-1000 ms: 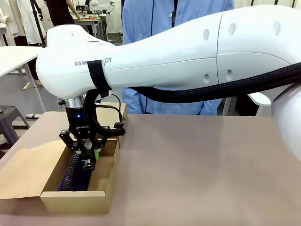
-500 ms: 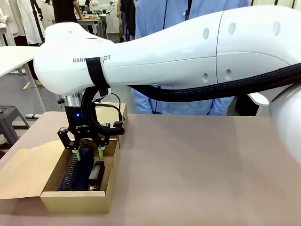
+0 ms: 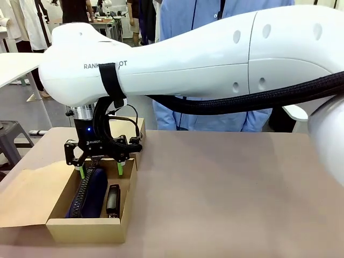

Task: Place items inside the box.
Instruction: Pick up a Pencil pouch or Stapler and place it inside the Mailer Box closest to the robot.

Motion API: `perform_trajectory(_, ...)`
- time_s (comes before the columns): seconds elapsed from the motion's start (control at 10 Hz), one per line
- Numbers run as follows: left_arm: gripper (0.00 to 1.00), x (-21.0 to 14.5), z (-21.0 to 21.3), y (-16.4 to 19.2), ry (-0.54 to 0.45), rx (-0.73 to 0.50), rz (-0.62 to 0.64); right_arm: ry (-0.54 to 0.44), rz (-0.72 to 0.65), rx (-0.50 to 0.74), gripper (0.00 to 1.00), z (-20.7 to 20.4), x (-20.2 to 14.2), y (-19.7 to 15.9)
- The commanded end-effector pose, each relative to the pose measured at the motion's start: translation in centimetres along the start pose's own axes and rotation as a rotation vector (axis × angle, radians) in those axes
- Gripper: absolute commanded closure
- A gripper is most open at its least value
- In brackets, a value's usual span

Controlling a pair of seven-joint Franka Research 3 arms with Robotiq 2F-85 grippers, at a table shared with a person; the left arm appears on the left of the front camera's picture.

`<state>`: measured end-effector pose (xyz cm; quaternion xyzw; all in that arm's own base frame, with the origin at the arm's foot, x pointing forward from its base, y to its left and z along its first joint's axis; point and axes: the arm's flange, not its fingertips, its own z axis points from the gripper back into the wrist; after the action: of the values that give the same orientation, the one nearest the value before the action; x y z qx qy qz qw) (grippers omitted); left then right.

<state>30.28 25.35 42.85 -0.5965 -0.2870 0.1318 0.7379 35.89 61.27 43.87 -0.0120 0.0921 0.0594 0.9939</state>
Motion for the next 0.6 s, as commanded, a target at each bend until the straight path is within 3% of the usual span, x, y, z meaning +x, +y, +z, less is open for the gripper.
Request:
perform_trajectory(0.0,0.00,-0.1,-0.1,-0.2,-0.004,-0.016,-0.019,-0.001,0.067,0.064,0.00,0.7,-0.2,-3.8)
perform_trajectory(0.2,0.00,-0.1,-0.1,-0.2,-0.004,-0.016,-0.019,-0.040,0.192,0.253,0.00,1.5,-1.1,-13.8)
perform_trajectory(0.5,0.00,-0.1,-0.1,-0.2,-0.004,-0.016,-0.019,-0.097,0.251,0.552,0.00,1.3,-3.8,-29.1)
